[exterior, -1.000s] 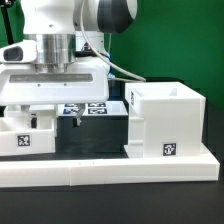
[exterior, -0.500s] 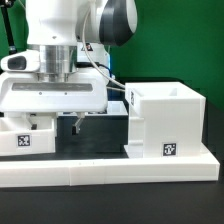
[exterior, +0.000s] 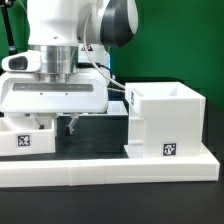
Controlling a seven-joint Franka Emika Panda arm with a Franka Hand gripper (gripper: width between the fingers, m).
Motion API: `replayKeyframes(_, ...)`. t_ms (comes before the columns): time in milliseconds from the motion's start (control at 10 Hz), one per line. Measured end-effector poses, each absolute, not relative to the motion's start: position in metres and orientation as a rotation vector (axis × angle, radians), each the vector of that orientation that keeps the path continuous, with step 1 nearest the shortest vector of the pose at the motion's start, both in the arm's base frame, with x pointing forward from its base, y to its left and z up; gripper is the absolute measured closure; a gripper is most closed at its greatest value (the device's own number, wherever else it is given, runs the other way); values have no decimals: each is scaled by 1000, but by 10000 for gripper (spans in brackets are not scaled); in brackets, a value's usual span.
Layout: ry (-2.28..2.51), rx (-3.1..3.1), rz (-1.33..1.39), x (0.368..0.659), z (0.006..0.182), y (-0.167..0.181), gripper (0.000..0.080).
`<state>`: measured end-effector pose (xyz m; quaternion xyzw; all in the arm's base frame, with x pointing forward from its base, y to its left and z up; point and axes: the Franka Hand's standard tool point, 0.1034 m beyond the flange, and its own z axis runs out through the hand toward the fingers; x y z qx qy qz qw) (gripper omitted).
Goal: Assemble drawer
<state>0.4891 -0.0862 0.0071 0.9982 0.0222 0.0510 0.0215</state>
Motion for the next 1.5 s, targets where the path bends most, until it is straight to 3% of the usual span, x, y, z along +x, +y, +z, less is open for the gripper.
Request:
replayKeyframes(200, 69, 3094, 158, 489, 7, -86, 728)
replayKeyframes(900, 76, 3098, 149, 489, 8, -85, 758)
replayKeyframes(1200, 314, 3118, 122, 497, 40, -80, 757)
replayKeyframes(1500, 335, 3116, 118, 497, 40, -82, 757)
